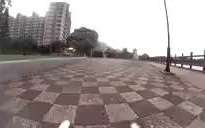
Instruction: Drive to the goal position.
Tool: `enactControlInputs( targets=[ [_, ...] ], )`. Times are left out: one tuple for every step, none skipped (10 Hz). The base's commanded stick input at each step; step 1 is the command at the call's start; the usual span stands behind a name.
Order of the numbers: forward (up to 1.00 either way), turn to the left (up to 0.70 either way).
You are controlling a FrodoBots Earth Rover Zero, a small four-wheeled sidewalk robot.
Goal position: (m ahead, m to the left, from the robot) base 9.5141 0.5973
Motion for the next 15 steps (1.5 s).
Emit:
enactControlInputs(
  targets=[
    [0.7, 0.07],
    [0.7, 0.07],
    [0.7, 0.07],
    [0.7, 0.07],
    [0.7, 0.07],
    [0.7, 0.07],
    [0.7, 0.07],
    [0.7, 0.07],
    [0.7, 0.07],
    [0.7, 0.07],
    [0.7, 0.07],
    [0.7, 0.07],
    [0.7, 0.07],
    [0.7, 0.07],
    [0.7, 0.07]
  ],
)
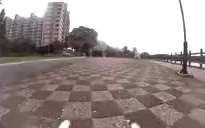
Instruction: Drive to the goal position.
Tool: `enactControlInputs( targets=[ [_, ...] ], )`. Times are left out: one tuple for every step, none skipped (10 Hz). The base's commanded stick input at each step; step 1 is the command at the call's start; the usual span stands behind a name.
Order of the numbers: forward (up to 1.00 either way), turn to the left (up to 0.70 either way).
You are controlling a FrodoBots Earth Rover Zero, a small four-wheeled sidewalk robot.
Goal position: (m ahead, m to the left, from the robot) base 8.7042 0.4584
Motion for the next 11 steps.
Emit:
enactControlInputs(
  targets=[
    [0.7, 0.07],
    [0.7, 0.07],
    [0.7, 0.07],
    [0.7, 0.07],
    [0.7, 0.07],
    [0.7, 0.07],
    [0.7, 0.07],
    [0.7, 0.07],
    [0.7, 0.07],
    [0.7, 0.07],
    [0.7, 0.07]
  ],
)
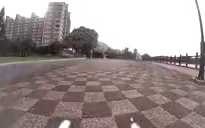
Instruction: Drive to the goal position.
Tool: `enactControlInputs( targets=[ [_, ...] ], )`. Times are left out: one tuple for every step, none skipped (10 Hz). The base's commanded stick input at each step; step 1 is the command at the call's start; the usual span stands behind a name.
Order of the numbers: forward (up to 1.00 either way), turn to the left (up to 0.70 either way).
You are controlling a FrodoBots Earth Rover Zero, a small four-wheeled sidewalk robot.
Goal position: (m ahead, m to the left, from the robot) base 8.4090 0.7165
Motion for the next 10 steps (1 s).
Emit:
enactControlInputs(
  targets=[
    [0.7, 0.07],
    [0.7, 0.07],
    [0.7, 0.07],
    [0.7, 0.07],
    [0.7, 0.07],
    [0.7, 0.07],
    [0.7, 0.07],
    [0.7, 0.07],
    [0.7, 0.07],
    [0.7, 0.07]
  ],
)
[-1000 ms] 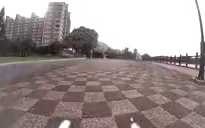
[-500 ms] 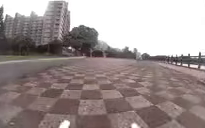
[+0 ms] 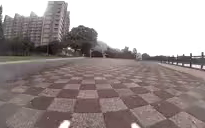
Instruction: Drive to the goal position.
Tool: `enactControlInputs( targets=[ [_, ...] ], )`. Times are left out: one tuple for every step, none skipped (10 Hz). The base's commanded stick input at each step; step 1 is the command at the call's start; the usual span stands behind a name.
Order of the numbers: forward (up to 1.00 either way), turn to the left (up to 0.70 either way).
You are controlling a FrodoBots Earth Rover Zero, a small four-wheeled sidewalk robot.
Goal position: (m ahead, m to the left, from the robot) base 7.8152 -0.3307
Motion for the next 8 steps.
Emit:
enactControlInputs(
  targets=[
    [0.7, 0.07],
    [0.7, 0.07],
    [0.7, 0.07],
    [0.7, 0.07],
    [0.7, 0.07],
    [0.7, 0.07],
    [0.7, 0.07],
    [0.7, 0.08]
  ],
)
